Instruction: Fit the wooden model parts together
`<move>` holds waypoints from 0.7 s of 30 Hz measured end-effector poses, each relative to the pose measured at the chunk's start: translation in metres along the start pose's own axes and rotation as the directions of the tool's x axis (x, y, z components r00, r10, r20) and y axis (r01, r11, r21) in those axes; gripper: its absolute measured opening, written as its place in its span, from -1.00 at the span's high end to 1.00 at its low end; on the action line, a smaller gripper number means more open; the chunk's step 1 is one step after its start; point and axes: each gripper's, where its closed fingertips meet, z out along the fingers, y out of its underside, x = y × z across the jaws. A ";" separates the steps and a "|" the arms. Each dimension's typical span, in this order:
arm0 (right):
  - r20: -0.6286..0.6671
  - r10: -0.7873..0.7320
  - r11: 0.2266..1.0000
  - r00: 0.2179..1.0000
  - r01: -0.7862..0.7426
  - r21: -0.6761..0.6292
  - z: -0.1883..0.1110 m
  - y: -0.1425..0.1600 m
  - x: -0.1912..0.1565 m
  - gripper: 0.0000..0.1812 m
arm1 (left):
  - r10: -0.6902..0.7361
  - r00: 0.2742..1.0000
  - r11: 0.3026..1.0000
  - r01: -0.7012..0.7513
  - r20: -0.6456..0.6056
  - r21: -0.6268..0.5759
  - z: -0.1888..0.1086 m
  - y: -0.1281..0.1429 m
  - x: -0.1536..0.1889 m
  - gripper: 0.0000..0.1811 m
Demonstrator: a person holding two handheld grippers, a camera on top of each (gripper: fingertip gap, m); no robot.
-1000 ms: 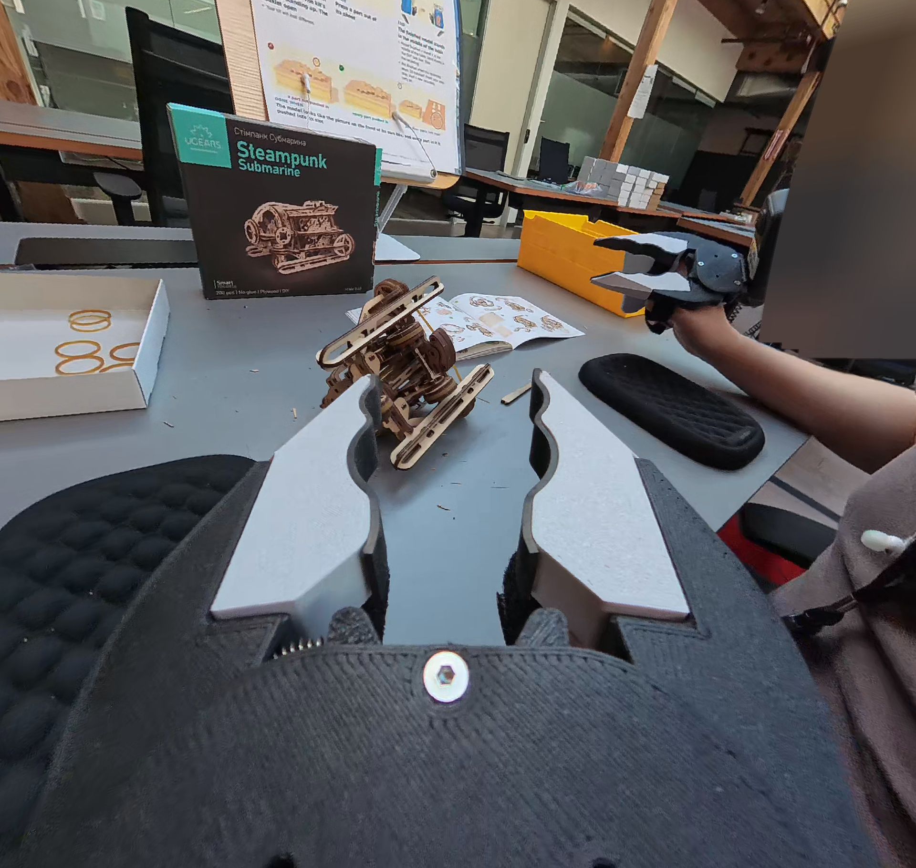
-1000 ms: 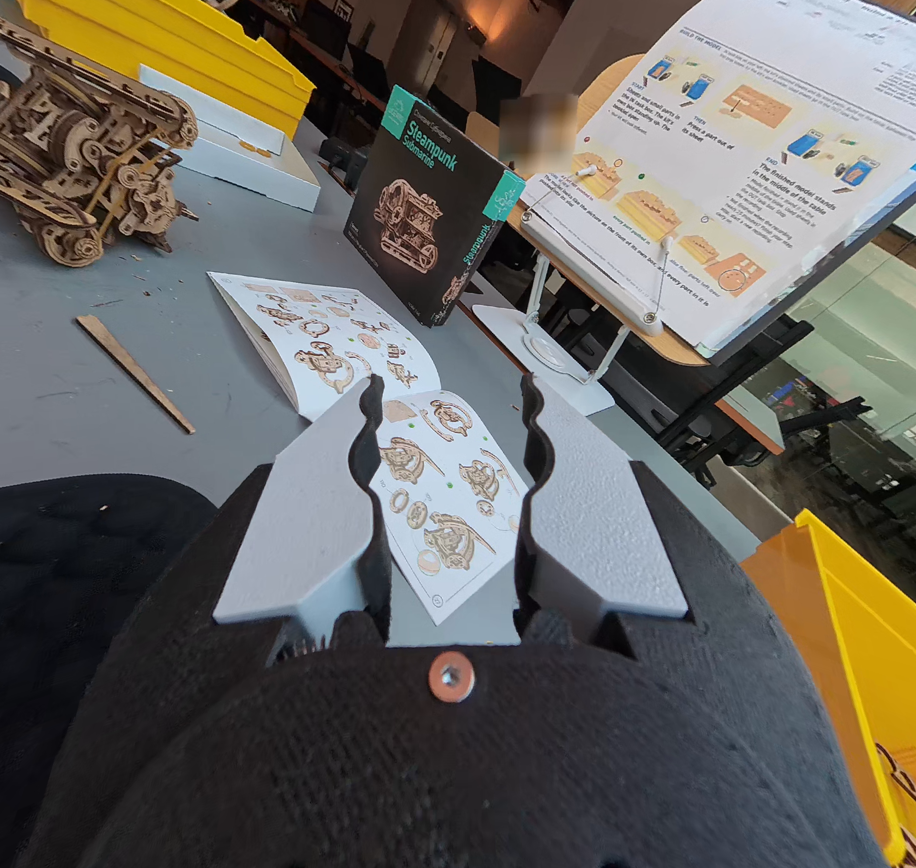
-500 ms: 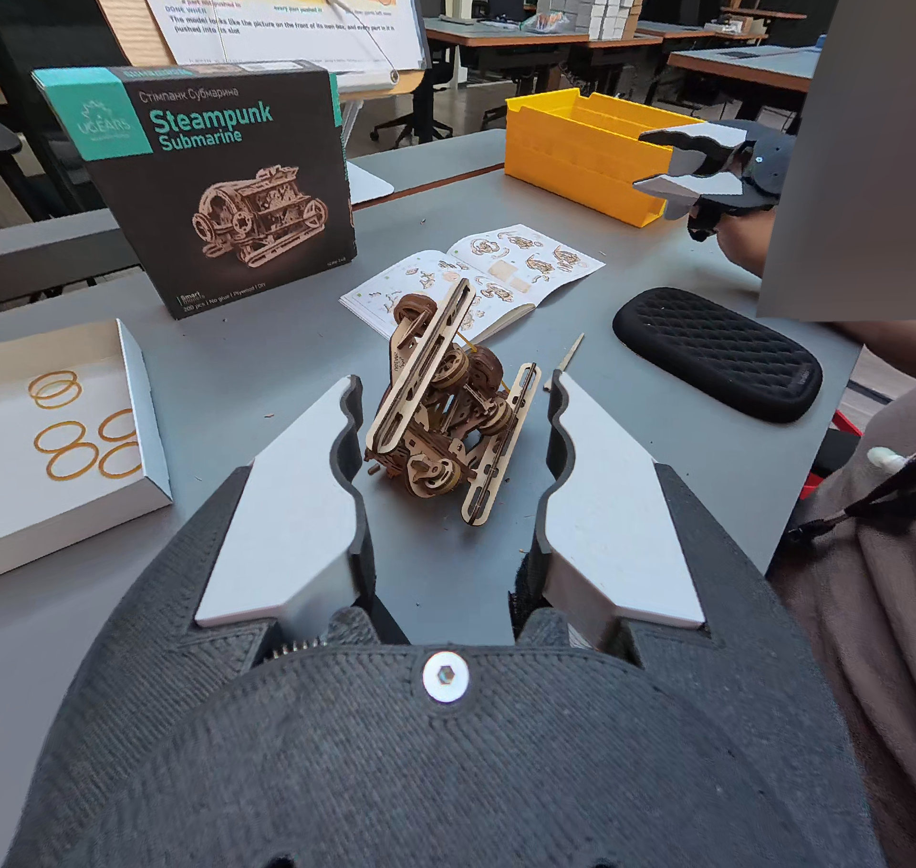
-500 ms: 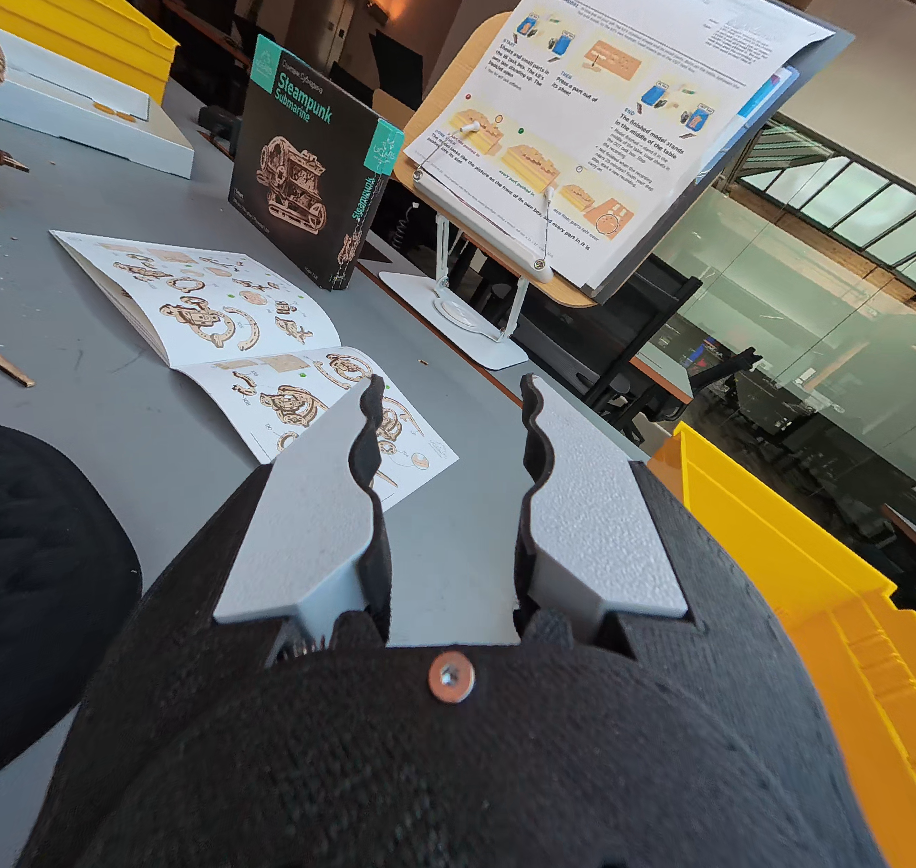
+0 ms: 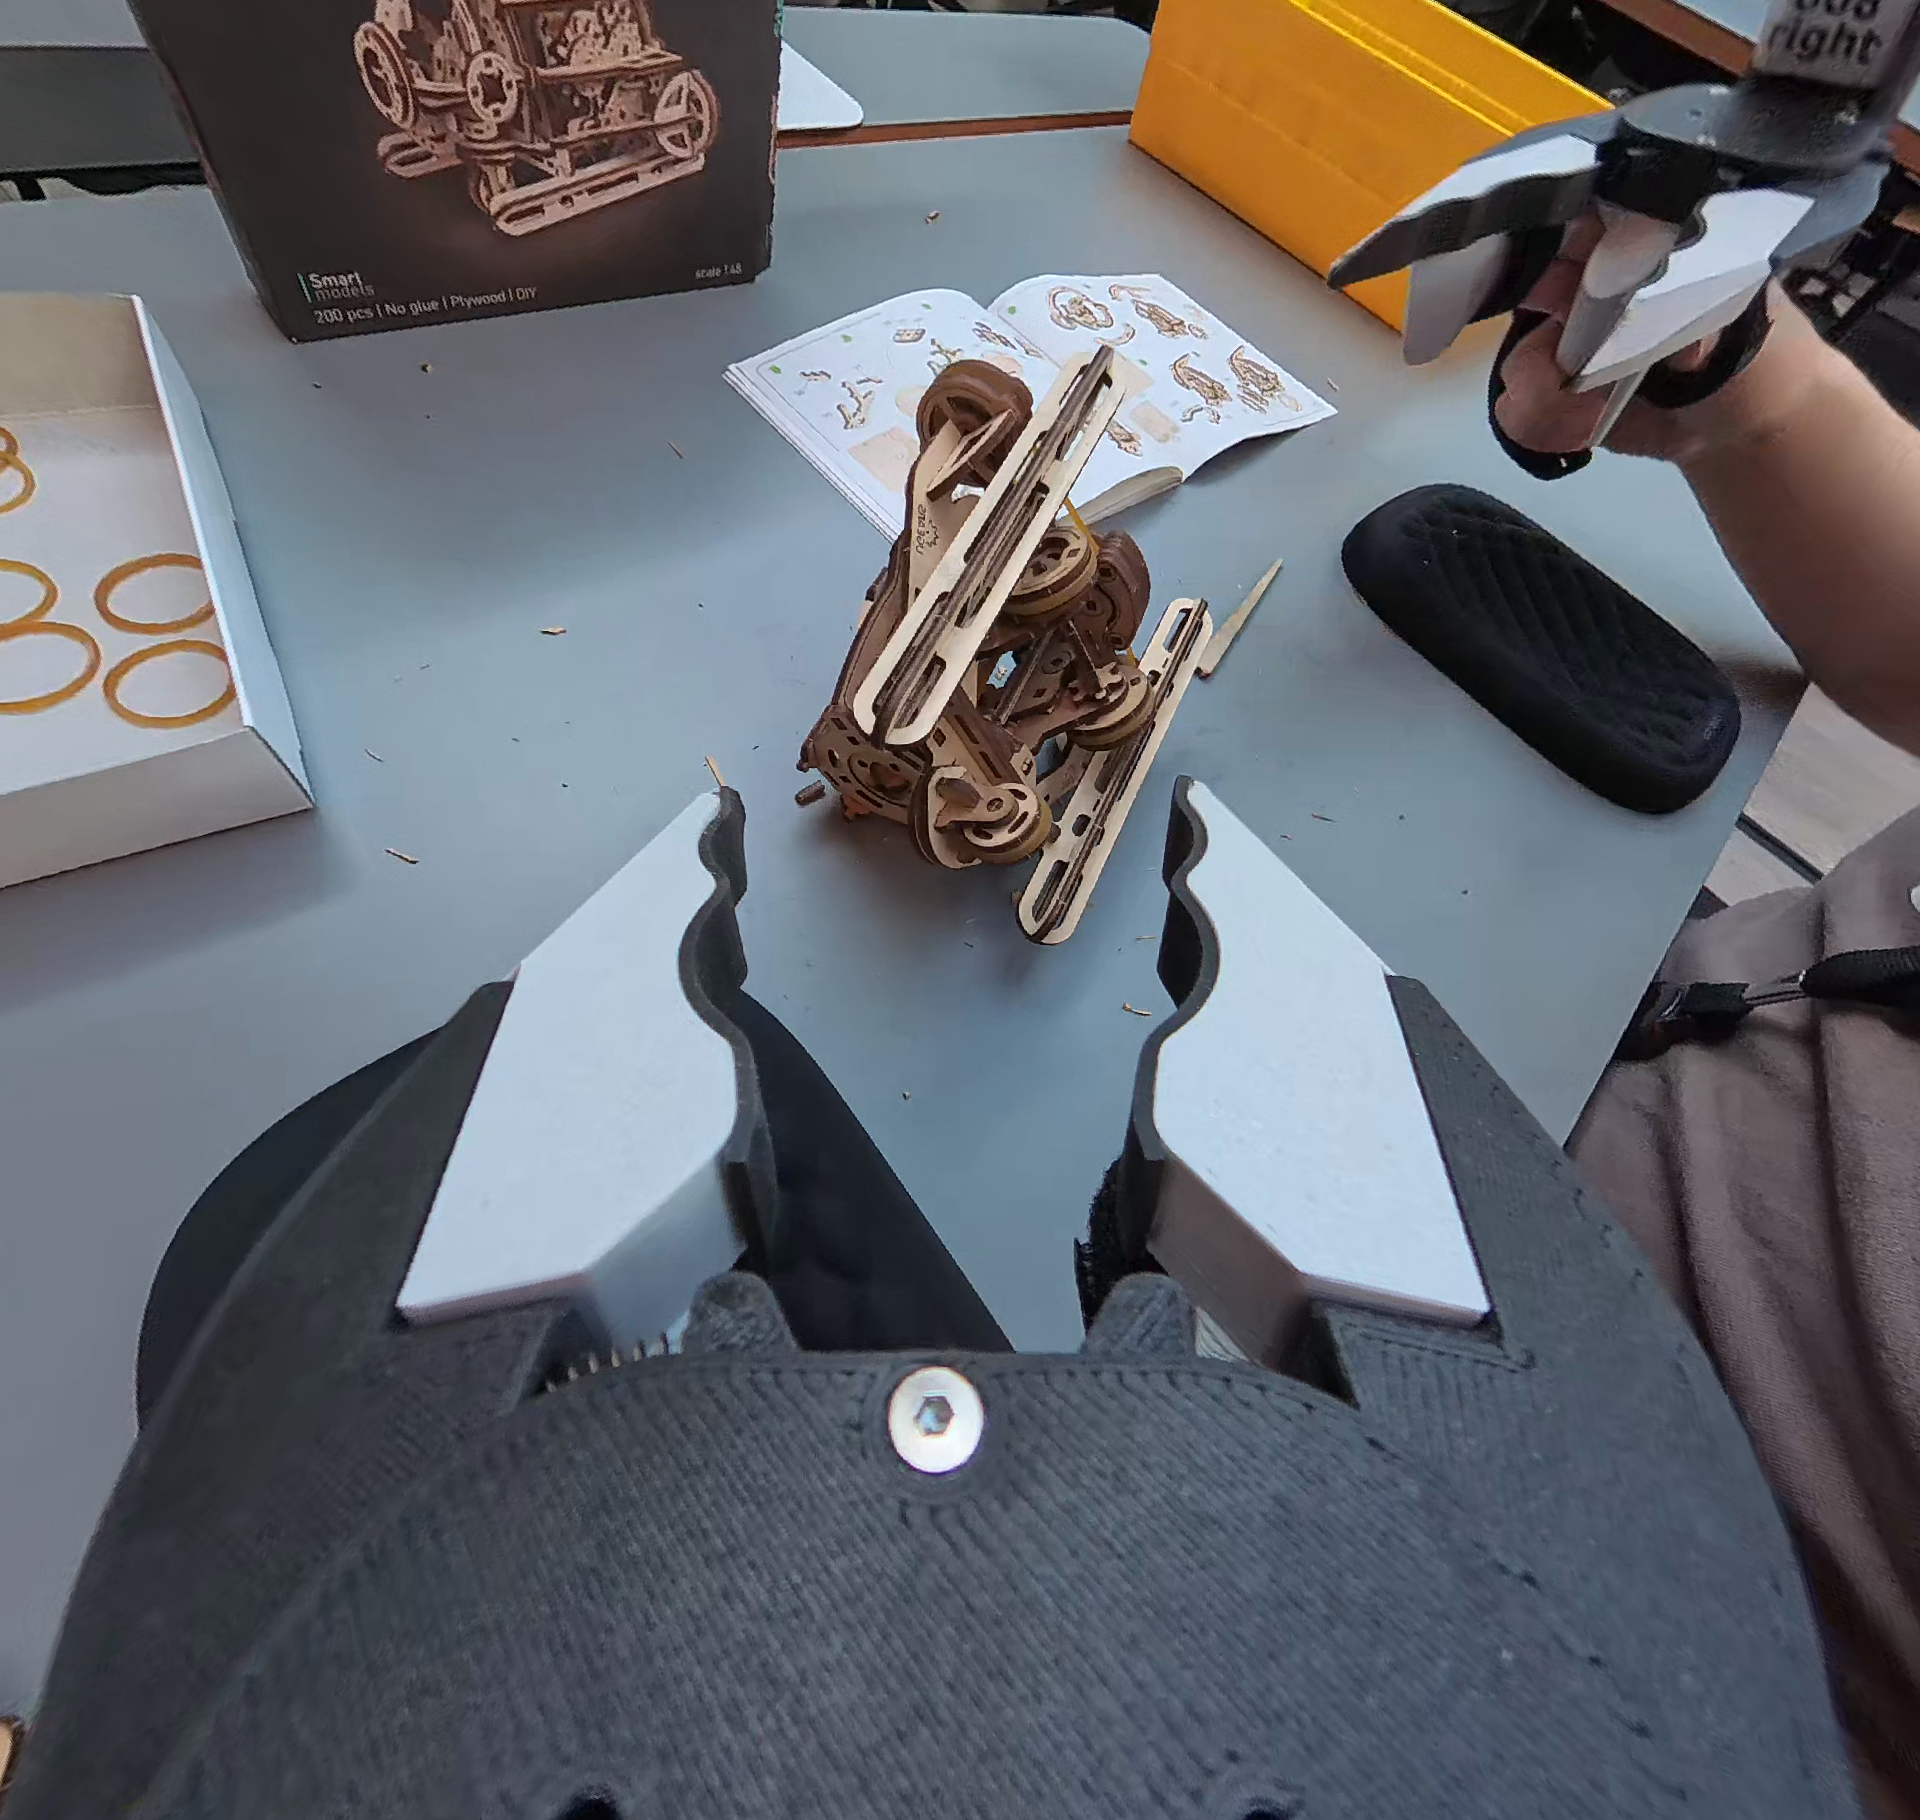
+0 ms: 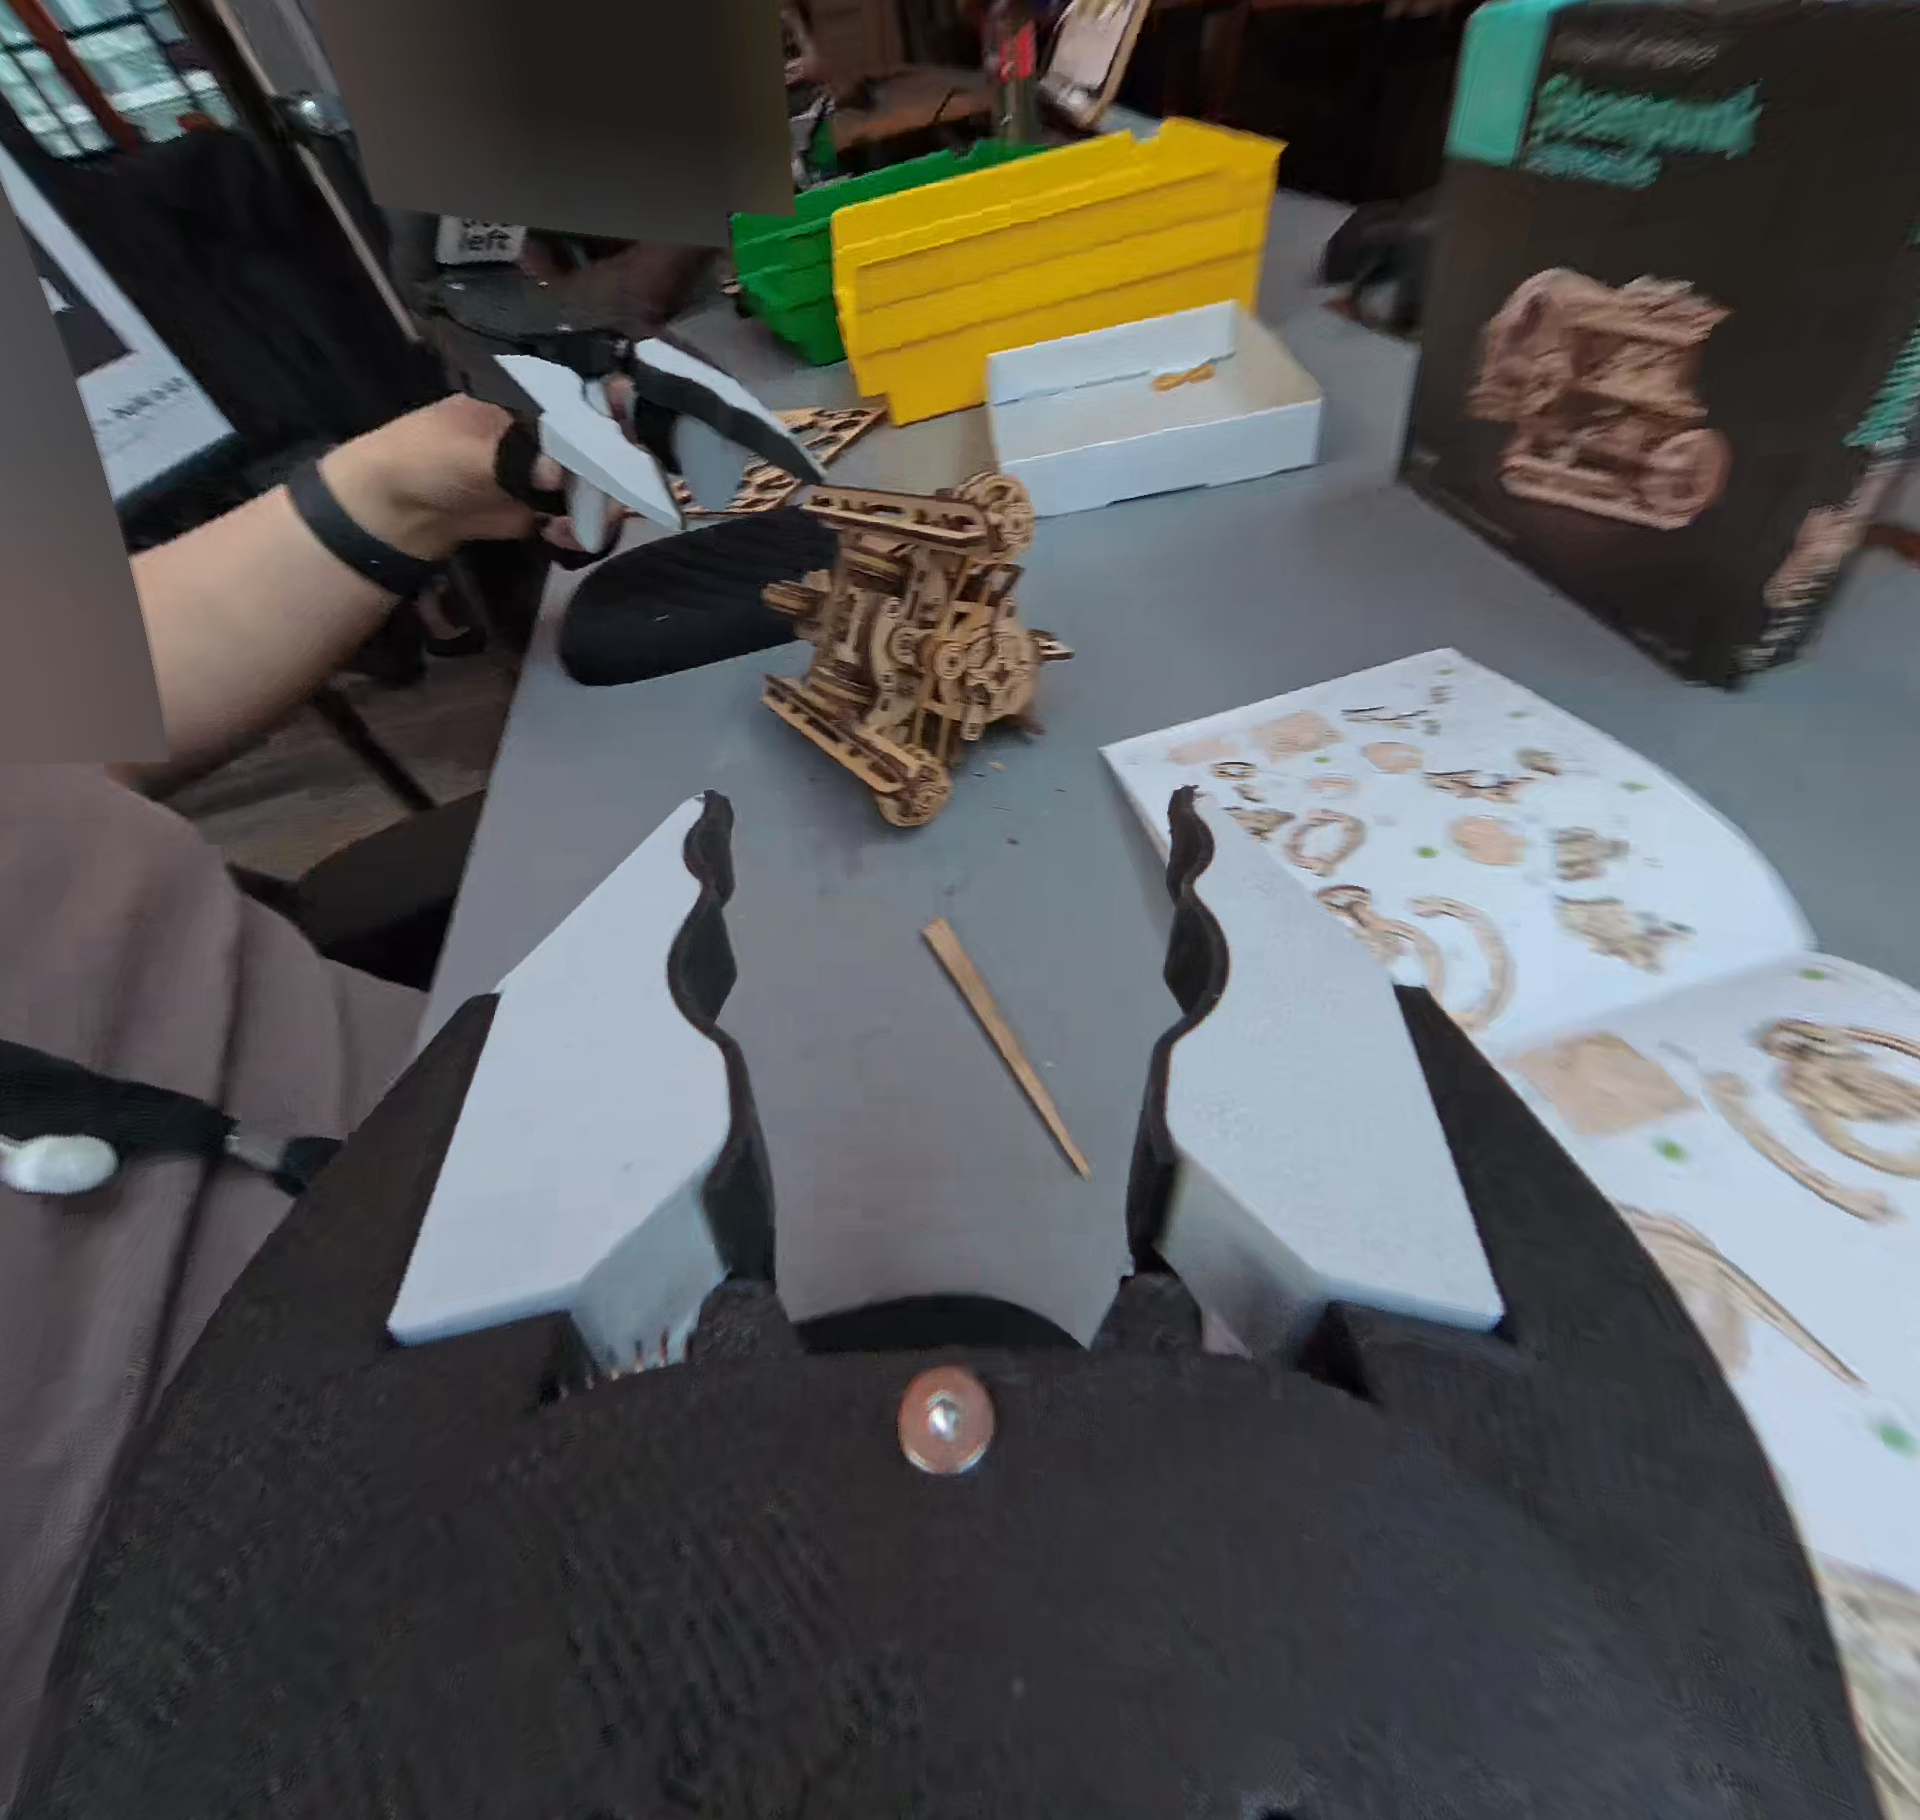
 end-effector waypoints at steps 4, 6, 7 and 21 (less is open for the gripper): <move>0.189 0.127 0.973 0.974 -0.085 -0.214 0.085 -0.002 -0.022 0.00 | -0.043 0.997 0.998 0.040 -0.067 -0.052 0.014 0.011 -0.003 0.12; 0.195 0.170 0.942 0.966 -0.101 -0.319 0.113 0.009 -0.017 -0.08 | -0.117 0.984 0.992 0.110 -0.137 -0.056 0.018 0.014 -0.003 0.15; 0.199 0.211 0.927 0.957 -0.131 -0.352 0.124 0.013 -0.015 -0.09 | -0.159 0.972 0.987 0.150 -0.176 -0.062 0.020 0.014 -0.003 0.15; 0.064 0.274 0.826 0.960 -0.201 -0.526 0.157 0.034 -0.002 -0.02 | -0.305 0.910 0.946 0.256 -0.280 -0.198 0.046 0.016 -0.004 0.21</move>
